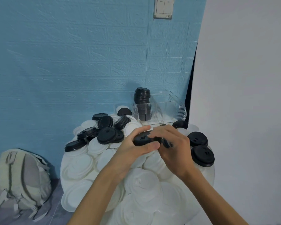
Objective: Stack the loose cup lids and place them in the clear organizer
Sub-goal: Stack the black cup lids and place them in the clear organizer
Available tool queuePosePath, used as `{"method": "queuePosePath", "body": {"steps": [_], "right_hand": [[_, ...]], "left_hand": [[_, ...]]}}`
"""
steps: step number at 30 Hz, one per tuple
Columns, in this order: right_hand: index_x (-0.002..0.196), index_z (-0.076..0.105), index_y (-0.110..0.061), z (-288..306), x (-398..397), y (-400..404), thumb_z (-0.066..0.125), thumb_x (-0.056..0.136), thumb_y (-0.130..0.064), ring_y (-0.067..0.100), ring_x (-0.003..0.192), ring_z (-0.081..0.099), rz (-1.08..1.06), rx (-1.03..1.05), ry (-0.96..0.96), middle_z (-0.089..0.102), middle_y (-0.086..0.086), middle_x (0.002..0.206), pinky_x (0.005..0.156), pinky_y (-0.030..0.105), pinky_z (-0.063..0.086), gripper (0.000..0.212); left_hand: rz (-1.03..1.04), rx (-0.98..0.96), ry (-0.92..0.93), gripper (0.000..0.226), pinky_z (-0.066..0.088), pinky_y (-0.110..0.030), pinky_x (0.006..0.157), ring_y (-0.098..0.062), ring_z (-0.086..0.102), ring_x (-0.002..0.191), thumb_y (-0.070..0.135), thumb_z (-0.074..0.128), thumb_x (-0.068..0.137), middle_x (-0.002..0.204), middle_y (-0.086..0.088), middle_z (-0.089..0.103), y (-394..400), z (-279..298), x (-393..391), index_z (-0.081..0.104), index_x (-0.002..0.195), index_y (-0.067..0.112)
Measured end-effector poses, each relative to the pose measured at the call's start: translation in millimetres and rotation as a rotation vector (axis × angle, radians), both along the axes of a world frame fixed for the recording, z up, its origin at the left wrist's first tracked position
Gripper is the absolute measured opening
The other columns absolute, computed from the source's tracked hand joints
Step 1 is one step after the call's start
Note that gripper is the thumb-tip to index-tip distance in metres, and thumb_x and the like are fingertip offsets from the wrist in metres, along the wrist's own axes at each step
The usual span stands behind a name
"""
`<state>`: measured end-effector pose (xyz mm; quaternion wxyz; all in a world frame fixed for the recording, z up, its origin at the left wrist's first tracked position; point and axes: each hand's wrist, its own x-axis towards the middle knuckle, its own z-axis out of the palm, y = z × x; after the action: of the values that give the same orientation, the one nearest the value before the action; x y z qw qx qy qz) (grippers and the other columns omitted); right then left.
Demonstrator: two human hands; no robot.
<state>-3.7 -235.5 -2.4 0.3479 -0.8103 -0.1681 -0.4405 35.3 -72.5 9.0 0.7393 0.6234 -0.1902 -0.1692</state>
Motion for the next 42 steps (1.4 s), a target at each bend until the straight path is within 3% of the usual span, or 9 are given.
{"method": "queuePosePath", "body": {"steps": [5, 7, 10, 13, 17, 20, 28, 36, 42], "right_hand": [[0.097, 0.074, -0.021, -12.0, -3.3, -3.1, 0.077, 0.070, 0.015, 0.009, 0.115, 0.064, 0.099, 0.097, 0.028, 0.070, -0.005, 0.111, 0.094, 0.029, 0.056, 0.045], [0.102, 0.073, -0.025, -16.5, -7.7, -7.3, 0.078, 0.073, 0.012, 0.011, 0.119, 0.063, 0.117, 0.101, 0.111, 0.066, -0.007, 0.118, 0.096, 0.033, 0.056, 0.048], [0.118, 0.071, -0.028, -18.9, -18.5, -22.8, 0.083, 0.079, 0.001, 0.010, 0.126, 0.058, 0.091, 0.028, 0.256, 0.059, -0.012, 0.131, 0.103, 0.021, 0.047, 0.050], [0.125, 0.067, -0.027, -20.5, -32.0, -60.0, 0.084, 0.080, -0.008, 0.006, 0.126, 0.056, -0.085, 0.077, 0.269, 0.058, -0.016, 0.131, 0.104, 0.016, 0.042, 0.052], [0.130, 0.055, -0.042, -39.2, -41.0, -113.2, 0.085, 0.076, -0.043, 0.015, 0.123, 0.052, -0.447, 0.221, 0.531, 0.051, -0.012, 0.131, 0.110, 0.043, 0.039, 0.061], [0.138, 0.049, -0.042, -60.3, -43.3, -127.9, 0.083, 0.072, -0.056, 0.028, 0.130, 0.043, -0.604, 0.156, 0.747, 0.046, -0.002, 0.140, 0.110, 0.050, 0.028, 0.076], [0.126, 0.056, -0.045, -65.8, -53.3, -125.0, 0.091, 0.069, -0.036, 0.020, 0.116, 0.057, -0.476, 0.259, 0.639, 0.053, -0.009, 0.125, 0.107, 0.047, 0.044, 0.067], [0.123, 0.063, -0.037, -22.0, -50.1, -69.4, 0.093, 0.069, -0.027, 0.000, 0.112, 0.059, -0.210, 0.313, 0.470, 0.064, -0.019, 0.120, 0.085, 0.010, 0.041, 0.063], [0.119, 0.065, -0.037, -7.5, -38.6, -26.6, 0.094, 0.067, -0.017, 0.003, 0.105, 0.065, 0.012, 0.316, 0.501, 0.069, -0.018, 0.111, 0.085, 0.013, 0.050, 0.062]], "left_hand": [[0.116, 0.066, -0.107, 0.067, 0.056, -0.022, 0.083, -0.018, 0.073, 0.105, 0.005, 0.095, 0.064, 0.110, 0.000, 0.077, -9.3, -4.9, -6.0, 0.067, 0.124, 0.017], [0.166, 0.167, -0.182, 0.066, 0.057, -0.023, 0.083, -0.011, 0.072, 0.100, 0.007, 0.096, 0.064, 0.105, 0.008, 0.077, -11.6, -7.6, -8.0, 0.067, 0.121, 0.023], [0.242, 0.333, -0.321, 0.069, 0.053, -0.014, 0.081, 0.005, 0.067, 0.094, 0.024, 0.099, 0.060, 0.099, 0.028, 0.071, -10.0, -10.1, -8.0, 0.063, 0.117, 0.037], [0.290, 0.423, -0.379, 0.072, 0.044, -0.004, 0.075, 0.014, 0.060, 0.093, 0.035, 0.099, 0.057, 0.098, 0.038, 0.065, -7.2, -15.6, -4.3, 0.059, 0.116, 0.043], [0.289, 0.441, -0.360, 0.073, 0.042, -0.002, 0.073, 0.018, 0.058, 0.091, 0.033, 0.098, 0.059, 0.095, 0.030, 0.067, -7.5, -23.8, -3.7, 0.058, 0.120, 0.041], [0.280, 0.421, -0.351, 0.071, 0.042, -0.001, 0.073, 0.018, 0.057, 0.090, 0.030, 0.097, 0.061, 0.094, 0.029, 0.067, -11.8, -25.7, -6.0, 0.057, 0.119, 0.041], [0.239, 0.412, -0.349, 0.069, 0.044, -0.005, 0.073, 0.011, 0.061, 0.091, 0.033, 0.097, 0.061, 0.097, 0.038, 0.064, -15.5, -25.5, -6.7, 0.057, 0.116, 0.043], [0.193, 0.460, -0.348, 0.066, 0.044, -0.004, 0.074, 0.013, 0.060, 0.093, 0.038, 0.095, 0.061, 0.098, 0.040, 0.062, -19.8, -28.5, -10.4, 0.056, 0.114, 0.045], [0.203, 0.456, -0.357, 0.066, 0.052, -0.012, 0.076, 0.007, 0.065, 0.093, 0.038, 0.095, 0.059, 0.099, 0.031, 0.069, -17.5, -28.2, -9.0, 0.059, 0.114, 0.046]]}}
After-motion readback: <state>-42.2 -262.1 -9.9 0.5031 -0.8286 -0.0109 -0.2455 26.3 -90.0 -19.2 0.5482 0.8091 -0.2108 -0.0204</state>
